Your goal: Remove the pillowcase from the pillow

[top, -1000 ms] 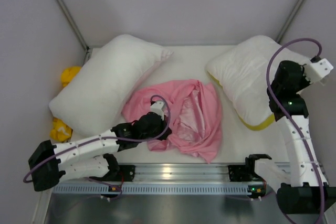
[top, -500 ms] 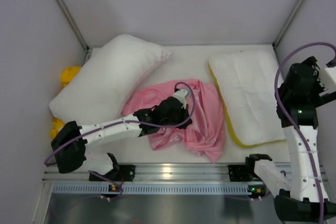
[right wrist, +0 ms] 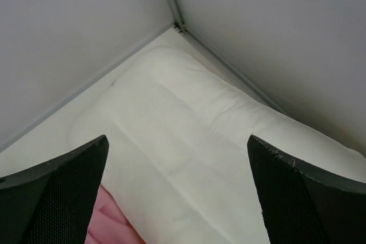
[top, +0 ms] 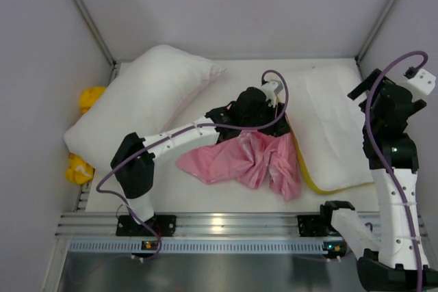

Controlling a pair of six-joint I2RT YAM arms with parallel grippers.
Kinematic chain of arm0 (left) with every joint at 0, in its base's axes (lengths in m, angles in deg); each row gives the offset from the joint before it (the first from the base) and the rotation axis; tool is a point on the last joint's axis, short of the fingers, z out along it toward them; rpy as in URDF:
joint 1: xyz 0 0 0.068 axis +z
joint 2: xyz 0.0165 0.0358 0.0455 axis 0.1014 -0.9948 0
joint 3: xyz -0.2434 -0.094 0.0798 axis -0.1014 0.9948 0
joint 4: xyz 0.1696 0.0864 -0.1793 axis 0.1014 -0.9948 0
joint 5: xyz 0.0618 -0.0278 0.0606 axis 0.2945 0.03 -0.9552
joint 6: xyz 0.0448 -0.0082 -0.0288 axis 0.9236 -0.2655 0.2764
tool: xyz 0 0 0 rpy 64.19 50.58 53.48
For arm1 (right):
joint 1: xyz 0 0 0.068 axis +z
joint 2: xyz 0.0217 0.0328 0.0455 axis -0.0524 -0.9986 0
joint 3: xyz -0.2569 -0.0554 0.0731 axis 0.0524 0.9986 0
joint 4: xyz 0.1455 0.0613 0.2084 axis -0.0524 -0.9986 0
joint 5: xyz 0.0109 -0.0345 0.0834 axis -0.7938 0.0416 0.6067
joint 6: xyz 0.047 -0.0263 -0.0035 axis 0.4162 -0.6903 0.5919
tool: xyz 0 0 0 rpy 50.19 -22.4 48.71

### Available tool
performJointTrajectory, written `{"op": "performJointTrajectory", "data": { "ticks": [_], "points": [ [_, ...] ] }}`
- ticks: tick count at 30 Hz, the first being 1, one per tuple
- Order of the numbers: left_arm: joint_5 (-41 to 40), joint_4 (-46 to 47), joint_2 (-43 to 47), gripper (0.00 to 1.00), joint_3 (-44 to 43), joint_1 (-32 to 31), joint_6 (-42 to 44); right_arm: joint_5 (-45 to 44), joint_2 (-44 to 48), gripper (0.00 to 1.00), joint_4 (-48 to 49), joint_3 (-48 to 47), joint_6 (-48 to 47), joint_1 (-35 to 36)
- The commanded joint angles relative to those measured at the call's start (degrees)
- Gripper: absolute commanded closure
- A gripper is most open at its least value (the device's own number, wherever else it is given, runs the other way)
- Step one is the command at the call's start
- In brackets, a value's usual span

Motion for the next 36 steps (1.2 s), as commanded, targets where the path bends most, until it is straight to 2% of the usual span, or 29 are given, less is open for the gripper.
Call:
{"op": "performJointTrajectory", "data": {
  "ticks": [1,3,4,6,10,15,21,24,28,33,35,36],
  "points": [
    [1.2,-1.0,-0.5,0.4,-5.9,3.1,-0.5,17.1,0.3,0.01,1.5,0.8,0.0,-0.6],
    [-0.4,-1.6,0.3,0.05,-4.3,4.7,-1.3,18.2,-0.5,0.0,1.4,2.1,0.5,-0.6],
    [-1.2,-1.7,1.0,0.01,-1.4,6.2,-2.1,17.6,-1.0,0.01,0.8,2.4,0.7,-0.6],
    [-4.7,-1.4,3.5,0.01,2.2,7.9,-3.1,15.5,-2.6,0.0,-0.5,3.2,1.2,-0.6],
    [-6.9,-1.0,8.3,0.01,9.0,9.2,-3.3,9.7,-4.7,0.0,-0.8,4.8,0.0,-0.4],
    [-9.7,-0.9,17.7,0.01,18.2,9.9,-3.3,8.3,-10.2,0.0,-1.7,4.6,-2.0,2.1],
    [-8.9,-0.7,29.5,0.01,28.2,12.5,-3.6,5.3,-19.6,0.01,-1.7,5.1,-0.2,15.1],
    [-3.8,-1.1,34.6,0.01,31.9,16.1,-3.9,5.0,-23.0,0.01,-1.7,6.4,1.9,20.0],
    [8.7,1.4,43.0,0.01,42.1,22.3,-6.6,4.6,-23.3,0.0,-1.0,10.2,3.4,24.4],
    [20.7,14.0,50.4,0.01,54.0,29.0,-16.0,5.2,-18.9,0.0,-0.3,16.4,5.0,27.2],
    [24.6,18.3,52.3,0.01,59.0,29.3,-18.9,5.9,-17.0,0.01,0.3,18.7,6.1,28.8],
    [26.0,24.0,52.7,0.01,60.9,29.2,-22.2,7.3,-14.8,0.01,0.6,19.6,6.5,29.3]
  ]
}}
